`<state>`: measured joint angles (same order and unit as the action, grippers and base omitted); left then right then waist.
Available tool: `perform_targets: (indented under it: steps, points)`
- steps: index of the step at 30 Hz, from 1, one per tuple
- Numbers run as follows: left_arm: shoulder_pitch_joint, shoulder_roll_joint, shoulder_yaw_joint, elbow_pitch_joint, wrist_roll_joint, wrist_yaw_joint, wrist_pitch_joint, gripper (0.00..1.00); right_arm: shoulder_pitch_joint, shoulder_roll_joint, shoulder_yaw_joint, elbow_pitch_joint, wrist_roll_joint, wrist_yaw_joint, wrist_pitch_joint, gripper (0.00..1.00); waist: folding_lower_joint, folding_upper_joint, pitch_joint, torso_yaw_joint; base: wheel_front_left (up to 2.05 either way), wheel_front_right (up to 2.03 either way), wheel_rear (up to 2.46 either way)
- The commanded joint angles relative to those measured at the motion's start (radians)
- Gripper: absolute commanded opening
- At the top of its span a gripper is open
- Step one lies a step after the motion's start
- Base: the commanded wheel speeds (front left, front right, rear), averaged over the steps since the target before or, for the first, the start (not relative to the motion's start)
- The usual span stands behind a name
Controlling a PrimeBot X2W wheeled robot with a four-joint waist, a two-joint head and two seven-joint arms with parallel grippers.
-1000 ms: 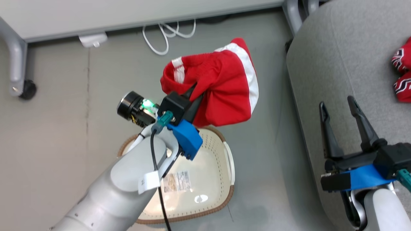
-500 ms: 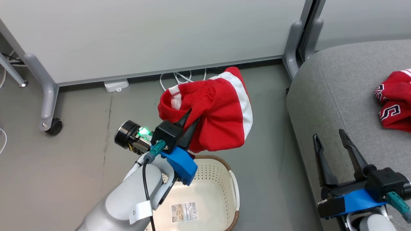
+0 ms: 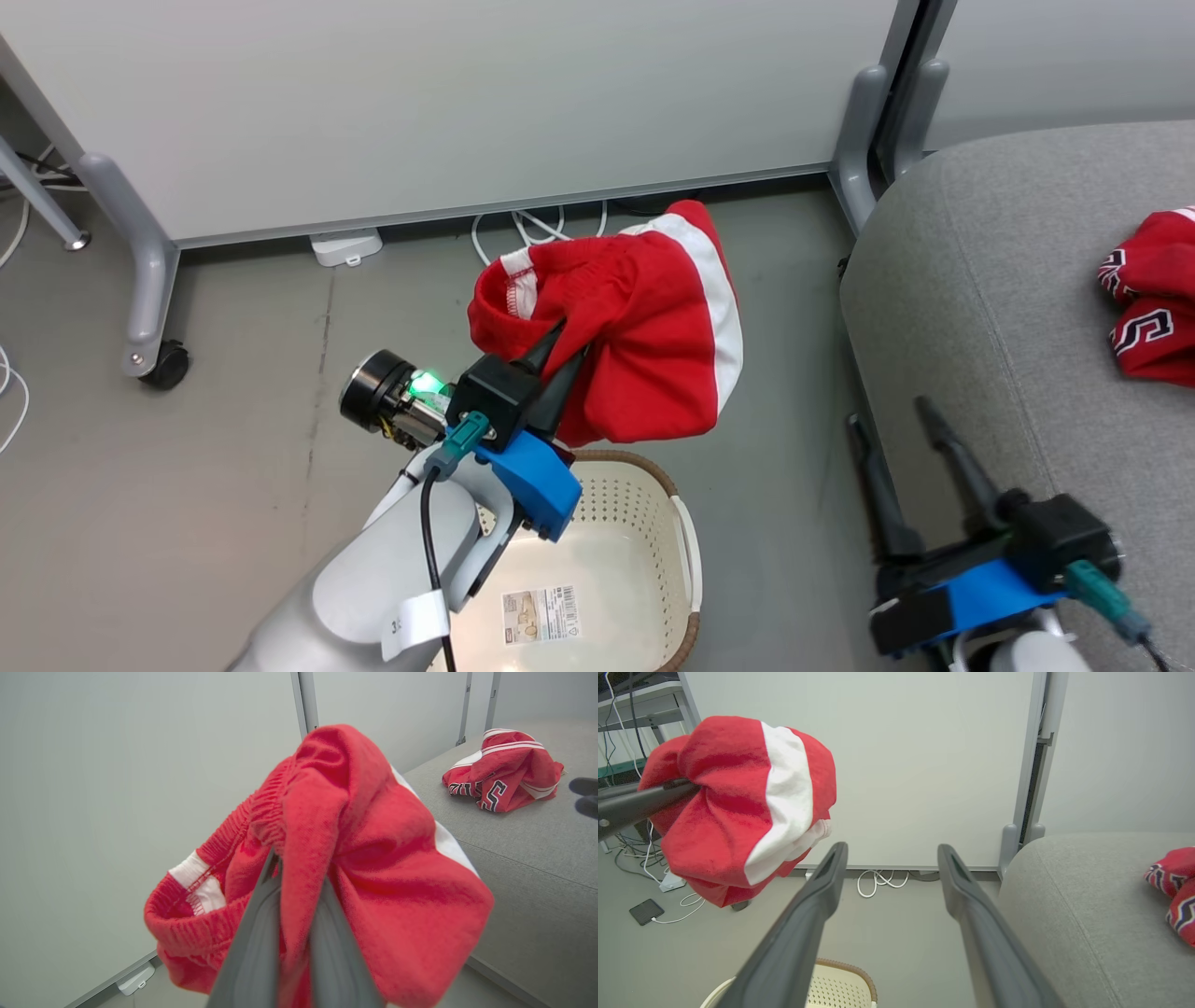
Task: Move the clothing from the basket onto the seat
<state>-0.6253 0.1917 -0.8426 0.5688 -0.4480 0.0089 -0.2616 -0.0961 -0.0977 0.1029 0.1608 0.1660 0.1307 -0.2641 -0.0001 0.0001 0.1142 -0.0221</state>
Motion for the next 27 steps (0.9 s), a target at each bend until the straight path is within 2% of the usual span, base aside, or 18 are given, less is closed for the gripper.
perform_targets:
  steps: [1, 7, 14, 19, 27]
  points:
    - [-0.021, 0.000, 0.004, -0.005, 0.006, -0.001, -0.005, 0.00, -0.009, 0.005, 0.014, 0.008, 0.011, 0.000, -0.001, 1.00, 0.0001, -0.0001, 0.003, 0.003, 0.00, 0.00, 0.00]
    - [-0.040, -0.015, 0.002, -0.004, 0.016, -0.008, -0.005, 0.00, -0.027, 0.010, 0.151, 0.067, 0.064, 0.000, -0.001, 1.00, 0.0001, -0.0001, 0.015, 0.018, 0.00, 0.00, 0.00]
    - [-0.060, -0.031, -0.002, -0.001, 0.027, -0.013, -0.005, 0.00, -0.067, 0.028, 0.254, 0.133, 0.177, 0.000, -0.001, 1.00, 0.0001, -0.0001, 0.032, 0.035, 0.00, 0.00, 0.00]
    - [-0.072, -0.043, -0.008, -0.002, 0.036, -0.018, -0.005, 0.00, -0.124, 0.034, 0.290, 0.173, 0.225, 0.000, -0.001, 1.00, 0.0001, -0.0001, 0.047, 0.046, 0.00, 0.00, 0.00]
    - [-0.078, -0.059, -0.017, 0.002, 0.049, -0.026, -0.005, 0.00, -0.210, 0.041, 0.292, 0.205, 0.316, 0.000, -0.001, 1.00, 0.0001, -0.0001, 0.062, 0.062, 0.00, 0.00, 0.00]
